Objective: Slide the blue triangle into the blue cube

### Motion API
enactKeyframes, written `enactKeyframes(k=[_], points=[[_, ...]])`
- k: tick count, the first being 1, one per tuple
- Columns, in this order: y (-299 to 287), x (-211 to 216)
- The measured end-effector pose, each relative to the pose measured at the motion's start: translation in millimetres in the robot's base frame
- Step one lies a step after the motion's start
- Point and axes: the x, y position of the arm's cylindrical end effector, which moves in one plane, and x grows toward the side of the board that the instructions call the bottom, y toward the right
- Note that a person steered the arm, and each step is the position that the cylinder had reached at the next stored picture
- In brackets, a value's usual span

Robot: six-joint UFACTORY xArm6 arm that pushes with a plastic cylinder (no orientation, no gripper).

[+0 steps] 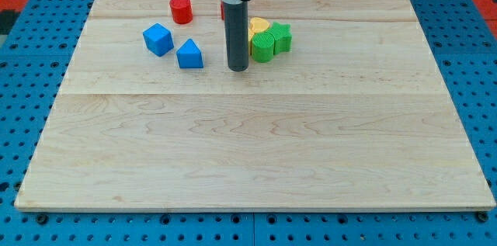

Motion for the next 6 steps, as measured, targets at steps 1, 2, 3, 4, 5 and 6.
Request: enactKeyframes(k=[1, 2, 3, 4, 5, 6], points=[[2, 0], [0, -3], [-63, -3], [-79, -19], [-88, -37], [-88, -50]])
